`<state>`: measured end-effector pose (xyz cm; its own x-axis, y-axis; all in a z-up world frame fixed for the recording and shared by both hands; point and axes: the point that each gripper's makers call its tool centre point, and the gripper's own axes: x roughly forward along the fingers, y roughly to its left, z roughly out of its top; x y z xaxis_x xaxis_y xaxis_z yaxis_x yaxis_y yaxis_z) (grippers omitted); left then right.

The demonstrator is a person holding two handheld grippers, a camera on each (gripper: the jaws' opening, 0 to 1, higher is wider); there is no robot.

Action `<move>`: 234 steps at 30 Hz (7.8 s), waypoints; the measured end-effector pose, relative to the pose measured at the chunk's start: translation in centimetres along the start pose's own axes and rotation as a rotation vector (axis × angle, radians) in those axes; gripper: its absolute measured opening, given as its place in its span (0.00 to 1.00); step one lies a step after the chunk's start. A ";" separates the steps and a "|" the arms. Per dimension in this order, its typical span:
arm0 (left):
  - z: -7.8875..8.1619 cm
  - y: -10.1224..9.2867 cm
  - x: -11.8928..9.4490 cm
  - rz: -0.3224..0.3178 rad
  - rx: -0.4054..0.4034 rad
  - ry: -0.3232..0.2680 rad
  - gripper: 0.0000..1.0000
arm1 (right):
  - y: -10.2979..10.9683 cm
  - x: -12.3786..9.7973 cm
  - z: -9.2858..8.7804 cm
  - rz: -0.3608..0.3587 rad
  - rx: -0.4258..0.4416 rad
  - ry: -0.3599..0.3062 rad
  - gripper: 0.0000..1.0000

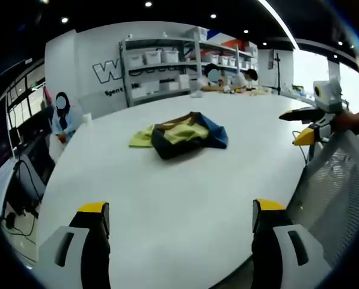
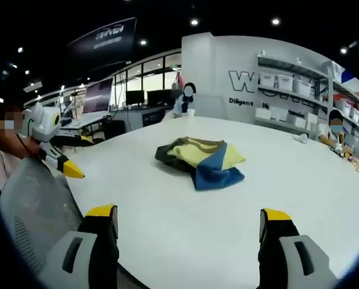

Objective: Fold the garment on the visible template until the final outline fits inside the template.

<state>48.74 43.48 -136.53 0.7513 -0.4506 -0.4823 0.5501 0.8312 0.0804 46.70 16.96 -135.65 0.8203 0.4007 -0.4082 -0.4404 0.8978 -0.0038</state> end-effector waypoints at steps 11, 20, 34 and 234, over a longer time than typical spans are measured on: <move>0.0 0.1 0.0 0.002 0.006 -0.004 0.99 | 0.1 0.0 0.1 0.002 -0.005 -0.004 0.97; 0.2 0.2 -0.2 0.008 0.004 -0.012 0.99 | 0.2 0.0 0.0 0.003 -0.004 0.000 0.97; -0.1 0.2 -0.2 0.012 0.001 -0.001 0.99 | 0.3 0.0 -0.3 0.009 -0.002 0.011 0.96; 9.3 7.2 25.1 -0.256 -0.143 0.131 0.32 | -10.1 22.6 5.2 -0.030 0.058 0.283 0.31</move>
<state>74.89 35.12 -139.96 0.5363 -0.6133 -0.5799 0.6519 0.7374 -0.1770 71.61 17.86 -140.06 0.6944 0.3140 -0.6474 -0.3889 0.9208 0.0294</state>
